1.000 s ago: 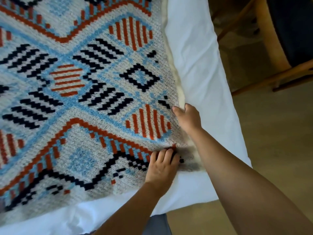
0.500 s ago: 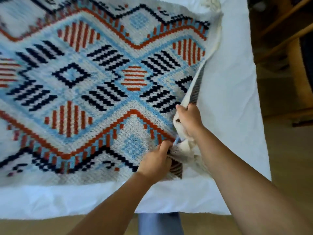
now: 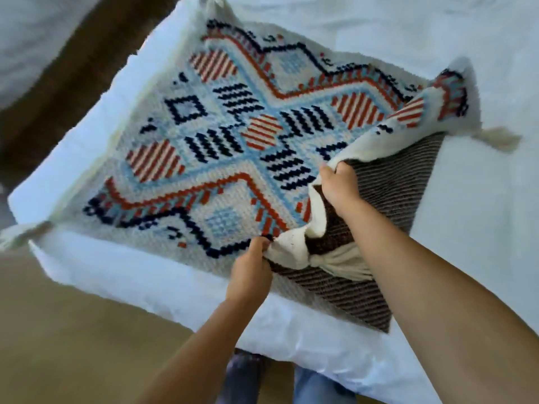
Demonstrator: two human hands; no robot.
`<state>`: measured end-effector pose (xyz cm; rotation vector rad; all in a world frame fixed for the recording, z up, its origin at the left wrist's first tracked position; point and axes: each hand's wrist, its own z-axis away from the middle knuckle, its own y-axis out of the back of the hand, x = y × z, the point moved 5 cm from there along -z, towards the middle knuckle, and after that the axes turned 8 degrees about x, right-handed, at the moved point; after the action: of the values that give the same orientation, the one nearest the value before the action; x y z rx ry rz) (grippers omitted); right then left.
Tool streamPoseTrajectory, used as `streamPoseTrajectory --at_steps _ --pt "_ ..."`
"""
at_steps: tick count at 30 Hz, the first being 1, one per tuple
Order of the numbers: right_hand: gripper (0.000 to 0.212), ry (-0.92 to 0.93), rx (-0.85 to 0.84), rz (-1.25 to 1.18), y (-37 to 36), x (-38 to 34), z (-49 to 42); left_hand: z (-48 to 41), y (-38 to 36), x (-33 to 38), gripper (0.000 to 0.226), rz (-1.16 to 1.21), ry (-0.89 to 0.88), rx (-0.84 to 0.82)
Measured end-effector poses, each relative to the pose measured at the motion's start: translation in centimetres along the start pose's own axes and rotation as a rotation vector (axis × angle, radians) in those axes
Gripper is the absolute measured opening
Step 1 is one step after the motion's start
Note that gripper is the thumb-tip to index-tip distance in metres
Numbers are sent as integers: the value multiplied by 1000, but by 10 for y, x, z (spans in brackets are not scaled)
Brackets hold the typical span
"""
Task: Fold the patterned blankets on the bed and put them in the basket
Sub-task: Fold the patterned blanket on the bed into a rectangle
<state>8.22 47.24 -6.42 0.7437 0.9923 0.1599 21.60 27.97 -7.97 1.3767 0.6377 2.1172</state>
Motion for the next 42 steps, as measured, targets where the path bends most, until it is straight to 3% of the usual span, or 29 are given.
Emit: streamPoseTrajectory --at_steps 5,11,16,20,23,26,30,33,37,41,42 --pt "27 75 -63 35 -83 -70 14 -30 75 -64 42 22 77 93" --pt "41 258 -176 67 -185 -150 39 -53 150 -140 39 -30 201 200" --pt "40 263 -271 91 -270 -188 62 -71 198 -194 42 5 379 188" --pt "40 286 -230 179 -318 -214 67 -91 215 -229 24 336 611 184" --pt "36 185 -197 83 -344 -220 65 -95 215 -249 10 547 736 175" --pt "31 128 -223 110 -361 -207 75 -99 221 -254 8 423 646 144" --pt "32 175 -229 199 -368 -190 108 -107 248 -239 12 204 388 267" --pt "34 159 -249 220 -367 -177 133 -123 242 -210 31 67 221 140" --pt "43 74 -342 197 -364 -162 150 -144 229 -205 49 -1 387 29" --pt "36 74 -379 212 -366 -168 158 -155 247 -227 6 130 468 34" --pt "36 87 -372 211 -368 -171 161 -157 254 -231 8 184 435 41"
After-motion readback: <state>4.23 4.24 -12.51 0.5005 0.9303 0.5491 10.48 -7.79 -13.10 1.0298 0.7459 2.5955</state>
